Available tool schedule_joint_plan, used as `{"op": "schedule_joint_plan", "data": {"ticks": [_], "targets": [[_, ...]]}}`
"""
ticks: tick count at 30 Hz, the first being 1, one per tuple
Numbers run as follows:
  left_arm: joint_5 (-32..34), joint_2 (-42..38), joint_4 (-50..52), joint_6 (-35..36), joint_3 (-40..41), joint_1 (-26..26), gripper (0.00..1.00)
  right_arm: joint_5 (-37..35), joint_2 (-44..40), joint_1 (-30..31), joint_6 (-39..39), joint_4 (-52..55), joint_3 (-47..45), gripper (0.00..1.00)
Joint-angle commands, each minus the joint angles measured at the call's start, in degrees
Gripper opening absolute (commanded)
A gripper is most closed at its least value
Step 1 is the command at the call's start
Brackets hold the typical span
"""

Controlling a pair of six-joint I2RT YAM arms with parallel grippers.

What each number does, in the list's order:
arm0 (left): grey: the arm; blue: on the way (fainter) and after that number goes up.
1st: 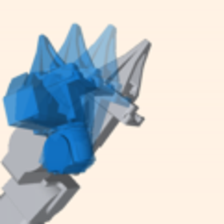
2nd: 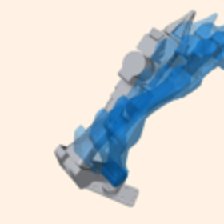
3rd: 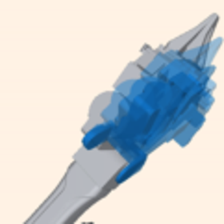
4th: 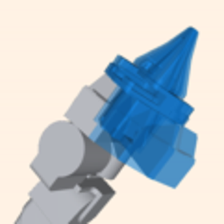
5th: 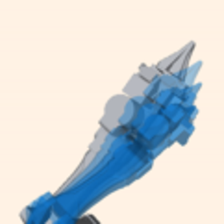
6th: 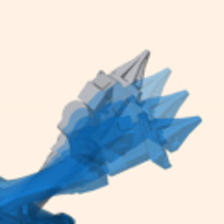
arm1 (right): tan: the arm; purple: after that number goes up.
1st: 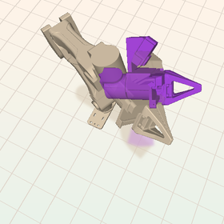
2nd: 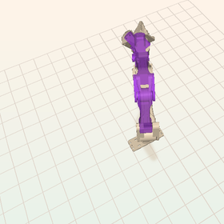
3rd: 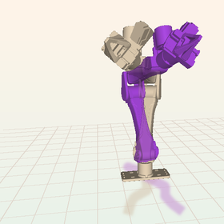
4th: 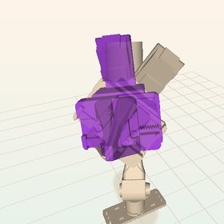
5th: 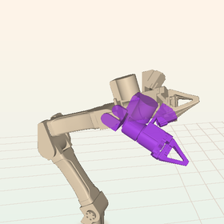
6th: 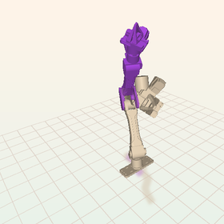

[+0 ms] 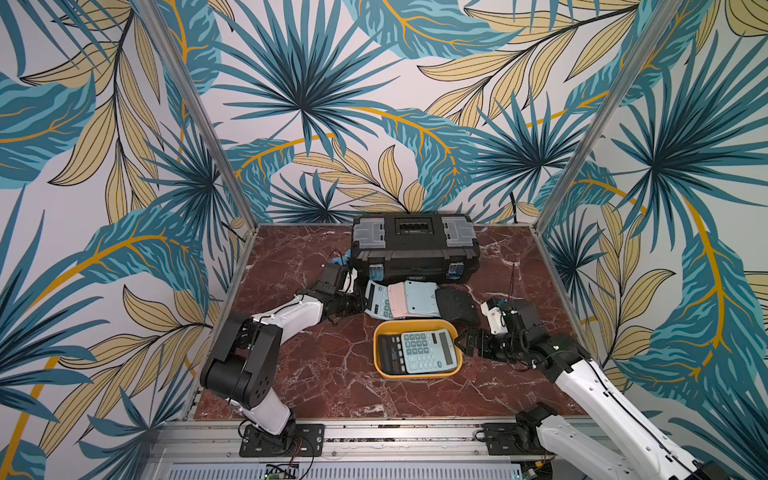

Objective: Put the calculator in the storage box
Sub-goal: Pick up the calculator at the center of the board.

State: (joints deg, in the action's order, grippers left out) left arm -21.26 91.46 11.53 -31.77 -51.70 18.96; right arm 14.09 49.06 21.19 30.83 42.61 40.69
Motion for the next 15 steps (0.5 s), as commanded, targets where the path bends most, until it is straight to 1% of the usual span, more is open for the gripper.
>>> {"op": "schedule_joint_plan", "data": {"ticks": [1,6,11,15], "targets": [[3.7,-5.3,3.8,2.6,-1.9,-0.2,0.09,1.4,-0.8,-0.1,0.8,-0.9,-1.5,0.99],[7.9,-11.7,9.5,3.6,-1.7,-1.0,0.06,2.4,-0.7,-0.1,1.3,-1.6,-1.7,0.99],[11.1,-18.1,13.6,3.8,-1.6,-1.6,0.05,3.7,-1.0,-0.1,2.1,-2.4,-1.7,0.99],[13.1,-23.2,17.0,3.6,-1.9,-2.0,0.03,4.8,-1.0,-0.2,2.6,-3.1,-1.7,1.0]]}}
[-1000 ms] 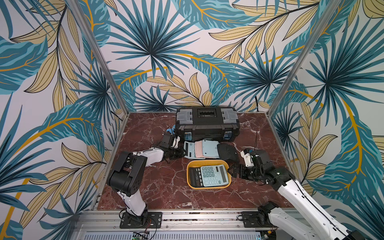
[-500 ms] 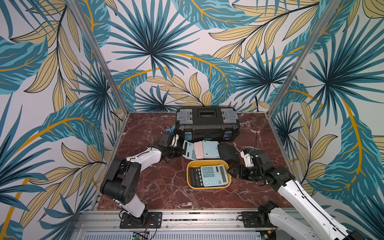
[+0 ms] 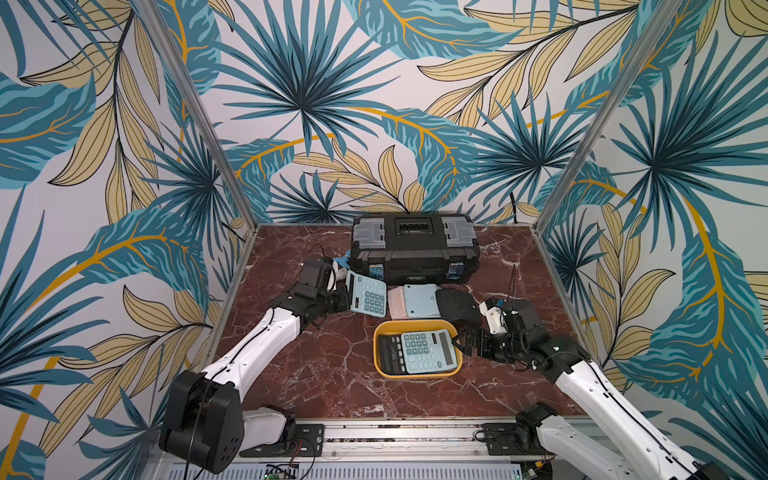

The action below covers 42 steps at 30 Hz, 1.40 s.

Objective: Put the calculator in the storage box
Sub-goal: Pick up the calculator at the center of the board.

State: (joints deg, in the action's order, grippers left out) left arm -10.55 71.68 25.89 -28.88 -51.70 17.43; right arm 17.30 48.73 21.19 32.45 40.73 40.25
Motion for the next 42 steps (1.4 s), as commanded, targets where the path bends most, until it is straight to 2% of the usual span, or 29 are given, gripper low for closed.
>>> {"op": "schedule_joint_plan", "data": {"ticks": [1,4,8,13,19,23,31,42], "targets": [[2.6,-4.5,3.3,0.6,-2.0,-0.5,0.02,1.9,-0.7,-0.1,1.1,-1.4,-1.3,0.99],[1.7,-8.1,4.3,-0.2,-2.1,-0.6,0.03,3.1,-0.8,-0.1,1.7,-2.2,-1.3,0.99],[-4.5,-11.5,2.5,-3.6,-1.2,-0.7,0.03,5.8,-0.6,0.0,3.0,-4.8,-1.6,1.0],[-13.2,-13.5,-5.2,-10.1,3.0,-0.5,0.02,7.9,-0.1,-0.1,4.1,-7.8,-1.8,0.99],[-18.8,-14.0,-15.8,-17.7,8.5,1.0,0.02,12.5,1.5,-0.1,6.7,-14.5,-2.7,0.96],[-19.5,-13.1,-20.2,-20.9,10.8,3.2,0.02,16.7,2.9,-0.1,11.2,-22.6,-4.0,0.93],[-18.9,-14.2,-26.8,-26.1,15.2,7.9,0.02,19.3,5.5,-0.5,14.1,-30.6,-3.9,0.85],[-18.9,-16.5,-31.5,-30.5,19.4,9.9,0.02,25.8,8.9,-1.9,22.3,-45.7,-5.7,0.74]]}}
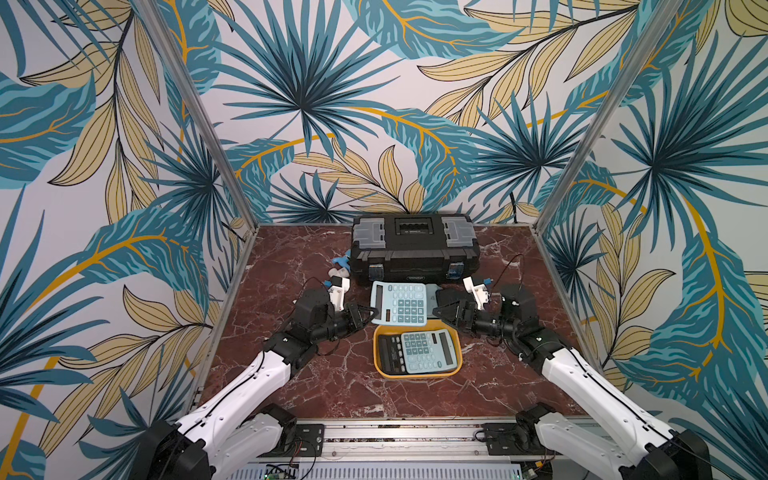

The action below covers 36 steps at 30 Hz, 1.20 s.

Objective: Put the calculator in the storage box
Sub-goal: Pick up the calculator at the center of the board.

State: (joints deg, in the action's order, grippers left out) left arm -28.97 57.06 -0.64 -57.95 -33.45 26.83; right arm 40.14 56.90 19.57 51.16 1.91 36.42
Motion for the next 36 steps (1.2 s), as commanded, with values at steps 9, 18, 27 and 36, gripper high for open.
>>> {"op": "schedule_joint_plan", "data": {"ticks": [9,18,27,36], "targets": [[-0.2,-2.7,-5.2,-1.8,1.8,1.3,0.02,6.0,1.7,-0.5,7.6,-13.5,-2.9,0.68],[0.1,-2.8,-5.0,-2.0,1.2,2.5,0.02,6.4,3.0,-0.4,8.4,-14.5,-2.6,0.61],[0.6,-2.2,-4.9,-1.7,0.5,3.5,0.03,6.2,5.2,-0.4,9.7,-16.2,-1.3,0.54],[0.3,-0.2,-5.7,-1.1,-0.3,4.1,0.03,6.3,6.2,-0.4,9.9,-16.9,-0.8,0.43]]}}
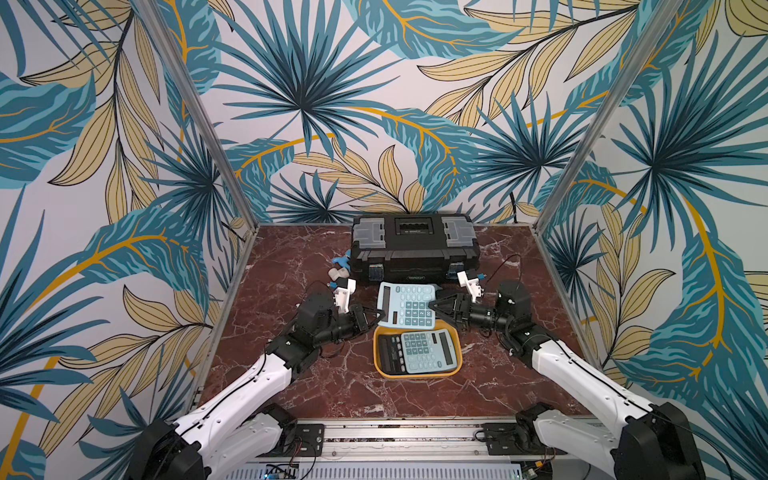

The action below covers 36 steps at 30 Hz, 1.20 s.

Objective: Put the calculator in the storage box
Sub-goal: Pick up the calculator at the center of the board.

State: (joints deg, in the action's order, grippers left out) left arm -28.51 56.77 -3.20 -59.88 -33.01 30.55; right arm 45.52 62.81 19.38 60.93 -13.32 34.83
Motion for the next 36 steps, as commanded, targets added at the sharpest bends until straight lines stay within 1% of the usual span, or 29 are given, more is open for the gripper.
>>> {"op": "schedule_joint_plan", "data": {"ticks": [1,3,11,12,14,17,19,20,24,29,31,33,36], "targets": [[-0.3,0.4,-3.1,0.8,-0.8,0.5,0.03,0.9,0.4,-0.2,0.1,-1.7,0.7,0.42],[-0.7,0.9,-3.1,1.1,-1.1,0.6,0.03,1.0,0.5,-0.3,0.1,-1.7,0.7,0.4],[-0.6,1.6,-2.9,1.6,-1.6,0.9,0.03,0.9,0.8,-0.2,0.3,-2.0,0.7,0.25],[-0.4,1.6,-2.5,1.8,-1.6,0.9,0.05,0.9,0.7,-0.2,0.2,-2.0,0.6,0.23],[0.0,1.6,-2.0,2.0,-1.7,0.9,0.1,0.9,0.8,-0.2,0.2,-2.0,0.6,0.22],[0.2,1.5,-1.6,2.2,-1.9,1.0,0.15,0.8,0.8,-0.2,0.2,-1.8,0.6,0.15],[0.5,1.4,-1.0,2.6,-2.0,1.0,0.22,0.6,0.8,-0.2,0.4,-1.7,0.5,0.1],[0.7,1.3,-0.7,2.8,-2.1,1.1,0.28,0.6,0.8,-0.2,0.4,-1.7,0.5,0.08],[1.1,0.9,0.3,3.4,-2.2,1.0,0.46,0.5,0.5,-0.2,0.4,-1.3,0.7,0.05],[2.6,0.1,3.1,5.0,-2.9,1.1,0.65,0.5,-0.3,-0.2,-0.6,1.3,0.9,0.04],[4.3,-0.9,6.7,7.0,-4.1,1.1,0.74,0.4,-1.0,-0.3,-2.1,4.4,1.3,0.03],[7.5,-2.0,11.9,10.0,-5.7,1.1,0.82,0.3,-1.7,-0.5,-4.1,8.0,1.6,0.03],[13.4,-4.3,19.7,13.5,-7.6,0.9,0.99,0.5,-2.9,-0.9,-6.8,12.3,1.3,0.02]]}}
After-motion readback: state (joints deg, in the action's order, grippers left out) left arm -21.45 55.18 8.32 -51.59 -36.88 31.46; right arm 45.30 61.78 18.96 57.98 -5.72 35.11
